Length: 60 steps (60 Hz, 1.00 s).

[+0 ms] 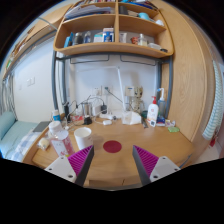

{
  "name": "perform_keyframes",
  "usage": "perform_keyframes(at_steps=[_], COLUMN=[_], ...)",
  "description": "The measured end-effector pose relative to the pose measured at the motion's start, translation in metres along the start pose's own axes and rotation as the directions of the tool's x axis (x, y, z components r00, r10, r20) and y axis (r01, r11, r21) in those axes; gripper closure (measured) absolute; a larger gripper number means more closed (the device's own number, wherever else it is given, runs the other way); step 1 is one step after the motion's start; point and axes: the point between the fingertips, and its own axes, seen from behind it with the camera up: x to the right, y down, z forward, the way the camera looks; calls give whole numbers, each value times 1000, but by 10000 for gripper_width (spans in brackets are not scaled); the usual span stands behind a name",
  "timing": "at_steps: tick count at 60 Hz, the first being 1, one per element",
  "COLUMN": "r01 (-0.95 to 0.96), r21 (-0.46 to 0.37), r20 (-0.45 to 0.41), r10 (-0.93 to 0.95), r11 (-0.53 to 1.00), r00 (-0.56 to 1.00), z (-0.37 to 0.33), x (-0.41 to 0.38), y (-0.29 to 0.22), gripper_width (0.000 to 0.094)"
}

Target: Pour water

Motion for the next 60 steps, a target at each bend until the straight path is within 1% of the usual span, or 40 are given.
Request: perform_keyframes(at_steps=[4,5,9,15,19,22,26,34,43,48,50,52,53,54,56,60], r01=[26,32,56,95,100,96,94,109,120,107,105,106,107,109,110,104], r21=[-37,-35,-75,-95,-74,-61,-27,52,124,145,150,153,152,152,168,173], r20=[24,24,80,162,200,208,211,251,235,226,221,212,204,205,217,252], r10=[-25,-31,-50,-78,-83,-82,-86,-118,-147,-138,-137,-137,-137,-139,-146,-146], r11=[999,999,996,991,992,993,995,993,985,984,983,983,983,982,980,979], r00=[999,999,996,984,976,975,974,961,961,964,966,968,969,969,965,957], z=[-4,-3,-10,-16,-8,-2,11,39,71,83,87,89,90,91,91,89], x=[-12,-23,-45,-86,-116,-129,-142,-166,-178,-181,-182,-182,-181,-182,-186,-196], y=[23,34,58,86,98,97,89,68,44,36,34,35,36,36,34,36], gripper_width=[141,140,136,138,138,120,83,82,83,85,100,170,254,314,322,358])
